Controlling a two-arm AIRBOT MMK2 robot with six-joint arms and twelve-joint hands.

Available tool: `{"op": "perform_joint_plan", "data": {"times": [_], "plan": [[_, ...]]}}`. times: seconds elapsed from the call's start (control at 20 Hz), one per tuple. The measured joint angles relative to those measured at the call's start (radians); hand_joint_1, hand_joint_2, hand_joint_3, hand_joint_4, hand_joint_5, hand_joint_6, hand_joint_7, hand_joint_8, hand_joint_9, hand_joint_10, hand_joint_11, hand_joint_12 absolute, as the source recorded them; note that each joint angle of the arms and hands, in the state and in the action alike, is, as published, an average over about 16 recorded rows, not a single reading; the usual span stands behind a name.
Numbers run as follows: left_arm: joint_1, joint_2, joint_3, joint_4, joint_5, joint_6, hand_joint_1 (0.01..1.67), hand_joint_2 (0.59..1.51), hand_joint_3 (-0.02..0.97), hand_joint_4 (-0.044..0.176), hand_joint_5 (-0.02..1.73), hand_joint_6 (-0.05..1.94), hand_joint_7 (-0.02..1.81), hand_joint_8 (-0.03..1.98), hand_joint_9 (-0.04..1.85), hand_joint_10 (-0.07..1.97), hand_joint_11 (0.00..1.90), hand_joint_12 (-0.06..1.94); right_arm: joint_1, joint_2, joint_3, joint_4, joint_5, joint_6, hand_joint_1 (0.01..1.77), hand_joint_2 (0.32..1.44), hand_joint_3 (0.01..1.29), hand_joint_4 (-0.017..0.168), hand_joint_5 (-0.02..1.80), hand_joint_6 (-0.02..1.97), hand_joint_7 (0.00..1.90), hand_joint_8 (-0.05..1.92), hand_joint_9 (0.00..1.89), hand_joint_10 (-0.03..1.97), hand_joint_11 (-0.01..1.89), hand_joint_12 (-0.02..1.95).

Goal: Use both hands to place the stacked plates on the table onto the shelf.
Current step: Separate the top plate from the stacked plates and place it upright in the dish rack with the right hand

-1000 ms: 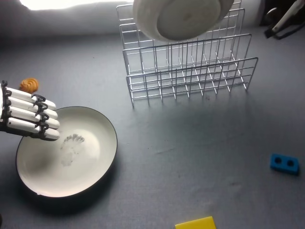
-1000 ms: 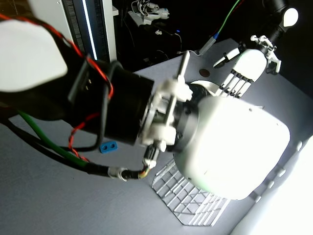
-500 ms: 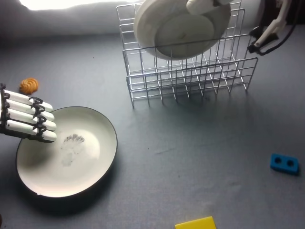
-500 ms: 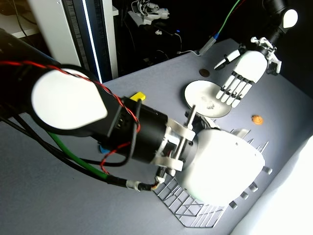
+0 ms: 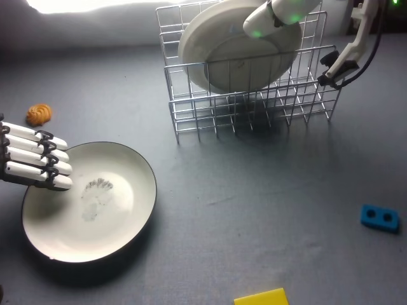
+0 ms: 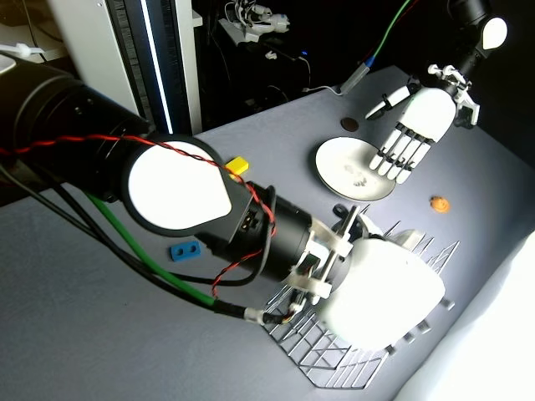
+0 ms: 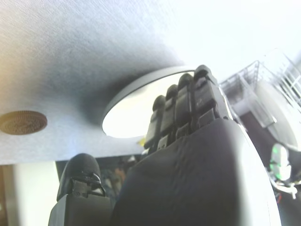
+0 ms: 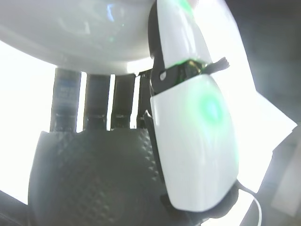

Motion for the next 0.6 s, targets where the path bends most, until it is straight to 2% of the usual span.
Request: {"op": "perform_joint_plan", "data": {"times": [0.15, 0.3, 0.6], "plan": [[0.01, -0.002, 0.002, -0.003, 0.002, 0.001, 0.02, 1.149, 0.021, 0.001, 0.02, 0.02, 0.02, 0.02, 0.0, -0.01, 0.02, -0.01, -0.007, -0.002, 0.002, 0.003, -0.003, 0.0, 1.34, 1.04, 0.02, -0.007, 0.86, 0.98, 0.98, 0.8, 1.0, 0.86, 0.83, 1.17], [0.022, -0.004, 0.004, -0.007, 0.004, 0.001, 0.02, 1.145, 0.021, 0.001, 0.03, 0.02, 0.02, 0.02, -0.01, -0.02, 0.01, -0.01, -0.011, -0.001, 0.003, 0.004, 0.001, 0.002, 1.3, 1.06, 0.02, -0.007, 0.84, 0.95, 0.97, 0.65, 0.99, 0.7, 0.8, 1.18], [0.051, -0.01, 0.008, -0.019, 0.009, -0.006, 0.02, 1.14, 0.021, 0.001, 0.03, 0.01, 0.02, 0.02, -0.02, -0.03, 0.02, 0.0, -0.012, 0.006, -0.002, 0.006, 0.024, 0.005, 1.2, 1.08, 0.02, -0.006, 0.8, 0.62, 0.93, 0.34, 0.94, 0.34, 0.67, 1.22]]}}
